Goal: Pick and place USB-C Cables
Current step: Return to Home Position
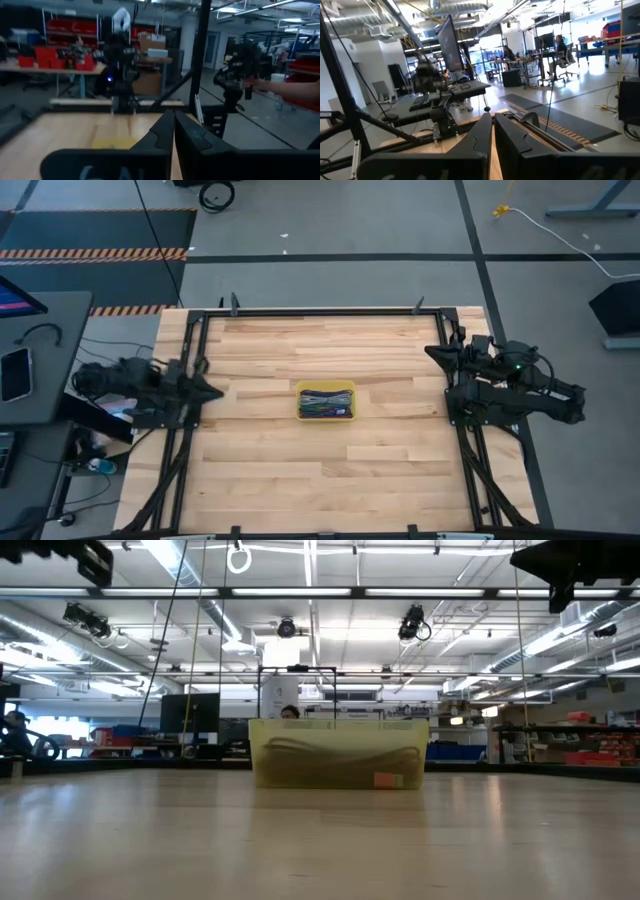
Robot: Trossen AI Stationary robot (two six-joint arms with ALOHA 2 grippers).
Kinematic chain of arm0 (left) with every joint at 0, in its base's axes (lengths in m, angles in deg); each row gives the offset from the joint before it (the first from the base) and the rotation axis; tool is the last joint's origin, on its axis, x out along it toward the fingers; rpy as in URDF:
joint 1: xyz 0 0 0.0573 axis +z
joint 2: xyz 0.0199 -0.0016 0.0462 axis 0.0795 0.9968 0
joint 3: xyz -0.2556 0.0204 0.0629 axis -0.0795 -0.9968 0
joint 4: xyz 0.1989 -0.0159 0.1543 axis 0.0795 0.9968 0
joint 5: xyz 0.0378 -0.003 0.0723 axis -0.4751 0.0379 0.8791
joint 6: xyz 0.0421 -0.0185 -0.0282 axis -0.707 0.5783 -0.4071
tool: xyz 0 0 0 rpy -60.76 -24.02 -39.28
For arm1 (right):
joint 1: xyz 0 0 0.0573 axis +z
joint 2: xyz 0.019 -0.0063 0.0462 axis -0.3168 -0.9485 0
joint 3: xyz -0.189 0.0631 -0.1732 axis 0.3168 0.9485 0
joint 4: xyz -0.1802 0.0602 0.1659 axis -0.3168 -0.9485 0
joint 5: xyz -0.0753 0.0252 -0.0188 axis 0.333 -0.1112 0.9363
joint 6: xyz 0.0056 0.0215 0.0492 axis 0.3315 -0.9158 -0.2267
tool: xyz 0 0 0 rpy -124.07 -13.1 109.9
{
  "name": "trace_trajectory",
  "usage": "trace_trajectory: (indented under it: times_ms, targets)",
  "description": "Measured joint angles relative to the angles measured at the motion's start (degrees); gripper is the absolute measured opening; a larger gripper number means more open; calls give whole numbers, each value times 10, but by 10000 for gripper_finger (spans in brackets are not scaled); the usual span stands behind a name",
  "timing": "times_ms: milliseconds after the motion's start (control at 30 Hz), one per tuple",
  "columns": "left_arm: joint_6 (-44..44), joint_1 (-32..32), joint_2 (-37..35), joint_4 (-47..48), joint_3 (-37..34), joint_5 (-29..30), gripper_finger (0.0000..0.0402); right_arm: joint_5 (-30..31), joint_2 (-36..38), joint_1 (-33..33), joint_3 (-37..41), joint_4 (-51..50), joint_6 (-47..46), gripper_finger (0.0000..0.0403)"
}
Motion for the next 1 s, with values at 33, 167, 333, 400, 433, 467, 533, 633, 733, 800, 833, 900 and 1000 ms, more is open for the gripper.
trace_trajectory:
  times_ms: [33, 167, 333, 400, 433, 467, 533, 633, 733, 800, 833, 900, 1000]
  targets:
    - [13, 0, 0, -24, -25, -3, 18, -2, 0, 0, 0, 2, 0, 26]
    - [43, 0, 0, -143, -117, -27, 19, -4, 0, 0, 0, 10, 2, 26]
    - [39, 0, -2, -260, -195, -48, 20, -9, 0, 0, 0, -1, 2, 24]
    - [43, 0, -2, -281, -214, -55, 19, -18, 0, 0, 0, -1, 2, 25]
    - [45, 0, -2, -290, -221, -56, 18, -25, 0, 0, 0, -3, 2, 25]
    - [46, 0, -2, -294, -226, -56, 18, -31, 0, 0, 0, -6, 2, 24]
    - [46, 2, -2, -287, -226, -56, 19, -35, 1, 0, 0, -17, 2, 23]
    - [41, 11, -1, -278, -226, -56, 20, -32, 3, 0, 0, -37, -3, 21]
    - [38, 30, -2, -266, -226, -55, 19, -33, 4, 0, 0, -44, -1, 16]
    - [36, 47, -2, -252, -226, -55, 18, -33, 4, 0, 0, -55, 11, 11]
    - [33, 58, -2, -245, -226, -54, 18, -32, 5, 0, 0, -64, 16, 8]
    - [28, 80, -2, -234, -226, -54, 20, -24, 7, 0, 0, -79, 26, 4]
    - [25, 114, -2, -232, -226, -54, 20, -7, 7, 0, 0, -99, 27, 7]
